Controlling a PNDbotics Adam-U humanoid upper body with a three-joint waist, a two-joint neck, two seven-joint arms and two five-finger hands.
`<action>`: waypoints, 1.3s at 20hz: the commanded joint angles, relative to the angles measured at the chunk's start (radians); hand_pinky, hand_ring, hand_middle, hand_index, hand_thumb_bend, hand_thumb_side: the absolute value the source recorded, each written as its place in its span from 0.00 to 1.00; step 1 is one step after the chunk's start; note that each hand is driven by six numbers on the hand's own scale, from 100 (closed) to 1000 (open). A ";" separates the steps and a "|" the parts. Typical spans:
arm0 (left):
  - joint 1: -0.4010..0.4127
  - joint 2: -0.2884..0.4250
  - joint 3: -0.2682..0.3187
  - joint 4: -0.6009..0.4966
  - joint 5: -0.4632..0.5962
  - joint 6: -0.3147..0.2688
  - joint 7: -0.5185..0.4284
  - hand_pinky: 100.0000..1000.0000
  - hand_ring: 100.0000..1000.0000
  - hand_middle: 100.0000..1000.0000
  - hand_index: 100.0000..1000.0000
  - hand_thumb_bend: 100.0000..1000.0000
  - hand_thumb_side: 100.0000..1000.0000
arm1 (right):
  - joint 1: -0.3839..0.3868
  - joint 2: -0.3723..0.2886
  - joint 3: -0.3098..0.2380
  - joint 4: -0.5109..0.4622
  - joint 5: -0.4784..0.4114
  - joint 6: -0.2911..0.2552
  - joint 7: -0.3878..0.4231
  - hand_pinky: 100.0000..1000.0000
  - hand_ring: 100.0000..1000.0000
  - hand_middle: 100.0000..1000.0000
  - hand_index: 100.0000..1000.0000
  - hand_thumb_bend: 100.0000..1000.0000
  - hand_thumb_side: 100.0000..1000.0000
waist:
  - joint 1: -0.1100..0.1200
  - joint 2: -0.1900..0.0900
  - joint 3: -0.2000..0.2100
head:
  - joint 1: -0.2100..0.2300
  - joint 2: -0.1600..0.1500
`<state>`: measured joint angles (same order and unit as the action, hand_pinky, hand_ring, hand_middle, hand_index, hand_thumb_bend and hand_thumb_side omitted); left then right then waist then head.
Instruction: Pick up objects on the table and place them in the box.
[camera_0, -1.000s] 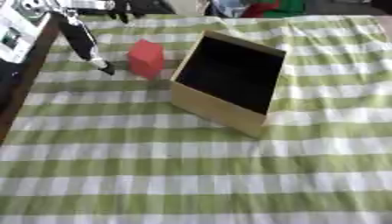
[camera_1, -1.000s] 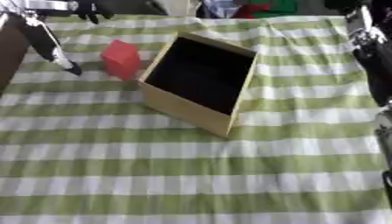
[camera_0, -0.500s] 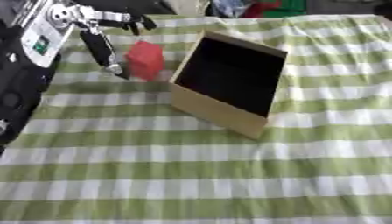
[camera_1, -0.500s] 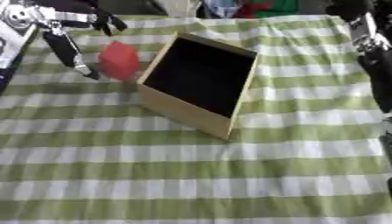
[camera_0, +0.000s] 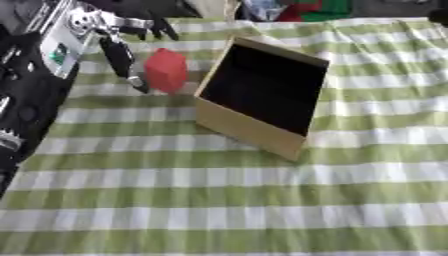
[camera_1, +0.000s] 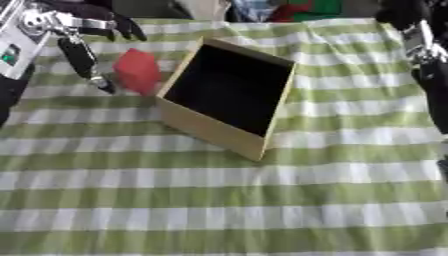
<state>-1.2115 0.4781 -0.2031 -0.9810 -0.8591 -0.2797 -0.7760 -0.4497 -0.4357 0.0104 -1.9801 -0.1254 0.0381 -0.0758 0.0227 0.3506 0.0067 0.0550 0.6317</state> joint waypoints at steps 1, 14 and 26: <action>-0.034 0.011 0.014 -0.008 -0.037 -0.007 0.038 0.77 0.93 0.94 0.93 0.63 0.00 | -0.012 -0.011 -0.003 -0.020 -0.006 -0.002 0.005 0.91 0.73 0.66 0.88 0.00 0.50 | -0.001 -0.019 0.000 | 0.005 -0.009; -0.052 -0.013 0.015 0.030 -0.075 -0.001 0.062 0.72 0.92 0.92 0.93 0.61 0.00 | -0.016 -0.012 -0.003 -0.020 -0.007 -0.001 0.010 0.91 0.73 0.66 0.88 0.00 0.50 | -0.001 -0.005 -0.014 | 0.015 -0.021; -0.043 -0.015 0.048 0.099 -0.161 0.027 0.094 0.72 0.91 0.89 0.95 0.61 0.00 | -0.018 -0.011 -0.003 -0.020 -0.012 -0.003 0.011 0.91 0.73 0.66 0.88 0.00 0.52 | -0.001 0.012 -0.019 | 0.021 -0.032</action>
<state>-1.2340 0.4475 -0.1721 -0.8761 -1.0034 -0.2592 -0.6905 -0.4546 -0.4353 0.0126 -1.9801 -0.1304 0.0389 -0.0668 0.0231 0.3827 -0.0126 0.0722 0.6106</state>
